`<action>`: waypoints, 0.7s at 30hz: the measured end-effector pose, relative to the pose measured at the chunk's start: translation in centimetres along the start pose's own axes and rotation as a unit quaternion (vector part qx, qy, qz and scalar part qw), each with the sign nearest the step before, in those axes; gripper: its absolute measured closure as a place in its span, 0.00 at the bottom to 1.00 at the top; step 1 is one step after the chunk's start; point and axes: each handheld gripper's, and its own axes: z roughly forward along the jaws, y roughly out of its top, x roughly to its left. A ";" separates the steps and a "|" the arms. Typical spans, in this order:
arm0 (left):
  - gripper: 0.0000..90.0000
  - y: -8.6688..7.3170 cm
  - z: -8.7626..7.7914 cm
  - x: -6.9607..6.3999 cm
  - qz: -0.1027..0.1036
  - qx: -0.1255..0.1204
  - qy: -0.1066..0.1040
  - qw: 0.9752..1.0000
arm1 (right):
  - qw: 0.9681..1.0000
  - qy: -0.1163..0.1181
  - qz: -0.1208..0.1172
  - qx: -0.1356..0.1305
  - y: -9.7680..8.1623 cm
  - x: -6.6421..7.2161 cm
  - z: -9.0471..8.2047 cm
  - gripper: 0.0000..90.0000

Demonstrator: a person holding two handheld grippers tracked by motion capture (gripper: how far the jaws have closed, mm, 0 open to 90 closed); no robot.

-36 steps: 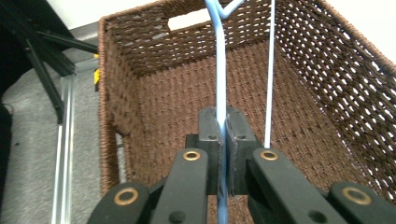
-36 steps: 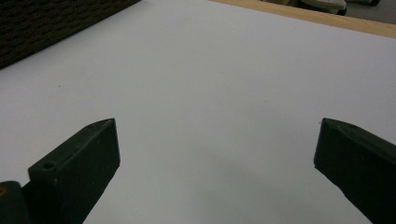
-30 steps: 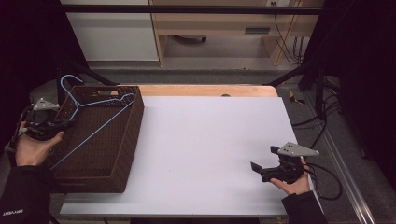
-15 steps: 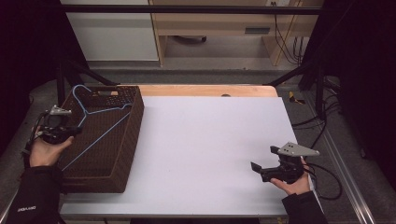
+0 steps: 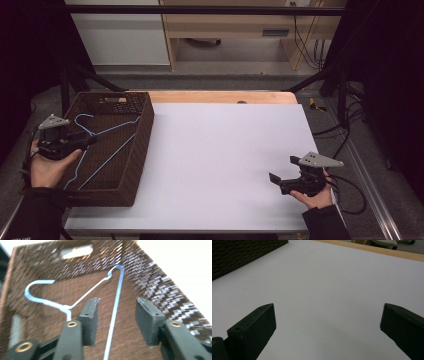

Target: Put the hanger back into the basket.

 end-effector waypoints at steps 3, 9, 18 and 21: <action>0.49 0.1 -0.9 -1.8 0.004 -0.040 -0.028 0.999 | 1.000 0.000 0.002 -0.004 0.0 0.0 -0.1 0.01; 0.35 0.2 -1.4 -5.4 0.013 -0.081 -0.063 0.995 | 1.000 -0.001 0.003 -0.008 0.1 0.0 -0.2 0.01; 0.18 -0.2 -0.8 -10.5 0.030 -0.107 -0.119 0.987 | 1.000 -0.003 0.005 -0.011 0.1 -0.1 -0.3 0.00; 0.13 -0.8 -0.3 -12.3 0.037 -0.107 -0.130 0.985 | 1.000 -0.003 0.002 -0.013 0.1 -0.1 -0.4 0.00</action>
